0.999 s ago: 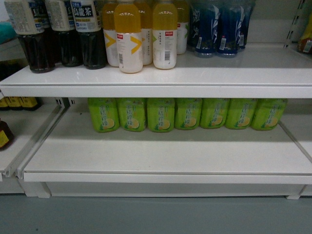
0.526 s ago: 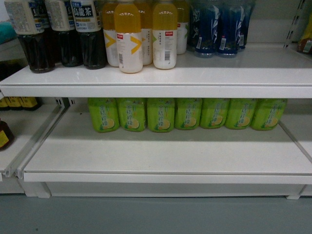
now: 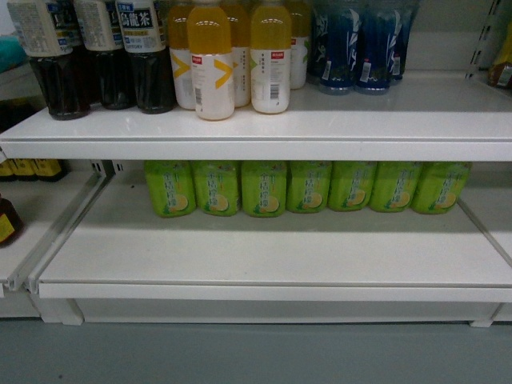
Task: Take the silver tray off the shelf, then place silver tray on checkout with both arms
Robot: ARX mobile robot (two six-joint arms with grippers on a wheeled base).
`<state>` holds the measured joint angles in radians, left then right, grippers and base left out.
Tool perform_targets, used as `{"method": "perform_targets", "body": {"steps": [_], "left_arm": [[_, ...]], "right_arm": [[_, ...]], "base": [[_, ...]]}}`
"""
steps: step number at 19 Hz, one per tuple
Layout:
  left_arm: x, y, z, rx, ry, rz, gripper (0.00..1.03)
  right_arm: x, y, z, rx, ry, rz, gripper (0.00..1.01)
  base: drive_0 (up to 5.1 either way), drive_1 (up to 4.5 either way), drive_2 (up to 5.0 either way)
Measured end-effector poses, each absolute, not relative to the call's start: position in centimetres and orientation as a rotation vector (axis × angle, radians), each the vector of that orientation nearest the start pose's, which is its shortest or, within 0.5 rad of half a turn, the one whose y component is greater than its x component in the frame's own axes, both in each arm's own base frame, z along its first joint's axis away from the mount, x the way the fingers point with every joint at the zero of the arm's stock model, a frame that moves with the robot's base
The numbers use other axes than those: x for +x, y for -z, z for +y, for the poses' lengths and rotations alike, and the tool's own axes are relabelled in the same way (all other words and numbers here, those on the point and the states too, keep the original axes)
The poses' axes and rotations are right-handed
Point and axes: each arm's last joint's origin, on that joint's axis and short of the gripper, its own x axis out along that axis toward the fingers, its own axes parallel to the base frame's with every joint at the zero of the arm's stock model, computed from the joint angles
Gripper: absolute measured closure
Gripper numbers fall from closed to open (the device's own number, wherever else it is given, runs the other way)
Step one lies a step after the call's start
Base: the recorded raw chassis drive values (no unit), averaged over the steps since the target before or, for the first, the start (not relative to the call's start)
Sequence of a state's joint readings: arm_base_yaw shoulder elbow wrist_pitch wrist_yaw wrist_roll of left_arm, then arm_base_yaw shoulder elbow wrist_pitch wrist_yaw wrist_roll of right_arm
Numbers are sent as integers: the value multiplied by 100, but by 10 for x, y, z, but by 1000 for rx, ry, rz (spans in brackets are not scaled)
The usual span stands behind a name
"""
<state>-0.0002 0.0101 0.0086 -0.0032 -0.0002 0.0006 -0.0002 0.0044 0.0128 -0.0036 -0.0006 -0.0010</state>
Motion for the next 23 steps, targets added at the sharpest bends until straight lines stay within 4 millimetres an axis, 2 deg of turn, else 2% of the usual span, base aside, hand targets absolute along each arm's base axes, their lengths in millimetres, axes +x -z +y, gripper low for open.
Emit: {"method": "perform_targets", "body": {"steps": [23], "left_arm": [[98,-165,0,0,-1,5,5]], "right_arm": [[97,-167,0,0,0,-6,3]], "base": [[0,0,0]]}}
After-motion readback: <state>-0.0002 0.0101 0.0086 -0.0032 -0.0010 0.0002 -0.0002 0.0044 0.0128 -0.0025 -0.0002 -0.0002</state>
